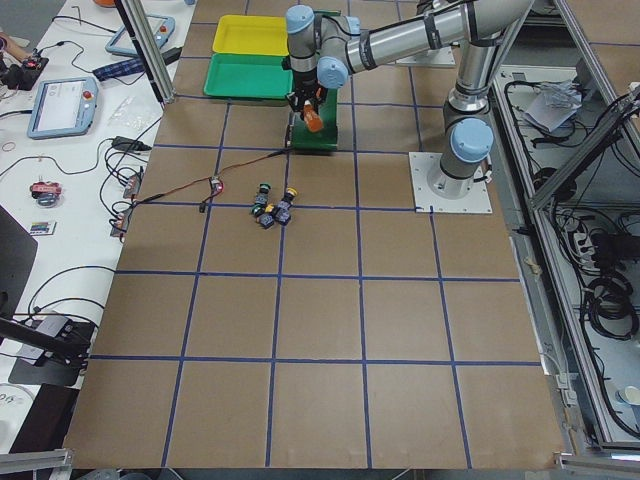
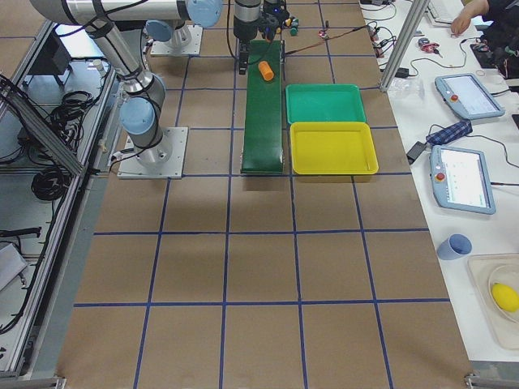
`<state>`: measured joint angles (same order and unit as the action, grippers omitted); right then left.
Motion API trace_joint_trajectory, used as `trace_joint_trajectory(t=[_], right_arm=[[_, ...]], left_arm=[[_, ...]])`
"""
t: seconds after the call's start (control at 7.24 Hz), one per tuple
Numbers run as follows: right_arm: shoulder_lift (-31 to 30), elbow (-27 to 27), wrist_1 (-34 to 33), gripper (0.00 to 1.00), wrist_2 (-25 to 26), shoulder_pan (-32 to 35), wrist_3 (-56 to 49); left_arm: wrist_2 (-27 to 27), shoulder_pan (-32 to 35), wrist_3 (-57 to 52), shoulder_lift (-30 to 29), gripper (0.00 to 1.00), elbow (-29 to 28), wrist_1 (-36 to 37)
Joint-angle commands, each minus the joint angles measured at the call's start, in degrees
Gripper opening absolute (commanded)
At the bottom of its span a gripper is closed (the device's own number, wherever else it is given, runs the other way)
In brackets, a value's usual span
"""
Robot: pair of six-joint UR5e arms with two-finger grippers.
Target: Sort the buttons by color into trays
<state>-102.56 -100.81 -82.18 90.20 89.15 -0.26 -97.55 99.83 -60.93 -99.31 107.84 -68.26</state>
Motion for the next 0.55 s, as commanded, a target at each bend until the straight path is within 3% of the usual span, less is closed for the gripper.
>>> trace_joint_trajectory(t=[0.0,0.14,0.28,0.41], right_arm=[[-0.01,0.0,0.0,1.0,-0.11,0.06,0.09],[-0.01,0.0,0.0,1.0,-0.02,0.06,0.17],[-0.01,0.0,0.0,1.0,-0.02,0.06,0.09],[0.08,0.0,0.0,1.0,-0.02,0.06,0.09]], left_arm=[[-3.0,2.82,-6.54,0.52,0.0,3.22,0.93],[-3.26,2.65,-6.65,-1.39,0.0,5.16,7.2],[-3.18,2.65,-6.65,-1.93,0.31,6.66,11.7],[-2.48,2.47,-5.7,-1.33,0.86,7.29,12.71]])
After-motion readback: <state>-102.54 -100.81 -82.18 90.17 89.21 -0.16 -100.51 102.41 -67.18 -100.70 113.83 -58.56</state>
